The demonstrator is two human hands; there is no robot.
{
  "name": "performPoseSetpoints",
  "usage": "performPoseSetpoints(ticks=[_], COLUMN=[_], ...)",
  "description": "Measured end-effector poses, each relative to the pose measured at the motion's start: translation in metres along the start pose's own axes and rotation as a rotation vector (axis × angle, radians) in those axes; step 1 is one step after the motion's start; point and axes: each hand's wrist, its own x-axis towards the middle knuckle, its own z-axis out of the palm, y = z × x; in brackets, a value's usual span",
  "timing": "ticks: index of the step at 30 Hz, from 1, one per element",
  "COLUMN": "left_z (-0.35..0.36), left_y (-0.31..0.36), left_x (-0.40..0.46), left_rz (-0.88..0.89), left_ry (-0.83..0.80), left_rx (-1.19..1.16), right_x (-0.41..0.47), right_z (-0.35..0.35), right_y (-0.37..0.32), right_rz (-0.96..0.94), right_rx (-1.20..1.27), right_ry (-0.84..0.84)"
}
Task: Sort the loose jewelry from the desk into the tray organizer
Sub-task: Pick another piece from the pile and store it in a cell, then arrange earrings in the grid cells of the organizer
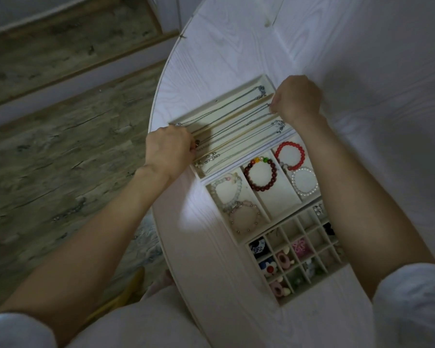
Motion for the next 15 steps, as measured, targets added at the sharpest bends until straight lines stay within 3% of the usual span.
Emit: performPoseSetpoints(ticks=[4,7,9,12,15], left_z=[-0.008,-0.011,-0.01,0.003,0.022], left_y=[-0.007,-0.01,0.002,0.027,0.069], left_x=[-0.015,-0.04,-0.065,-0.093,-0.127], left_rz=[0.08,0.269,0.402,0.442,0.567], left_ry=[0.071,0.215,0.27,0.323,0.299], left_rx=[-0.1,-0.307,-0.424,-0.576,-0.596], right_x=[-0.027,-0.076,-0.128,-0.2,-0.292], right_z=[-0.015,-0.024,-0.022,-0.008,0.02], right_y=[0.015,0.03,0.047,0.067,0.092], right_rz=[-0.146,-0.215,-0.165,-0.055,0.113], right_rx=[0.242,0.442,0.522,0.58,0.507], right_ry=[0.063,0.119,0.213,0.32,0.364])
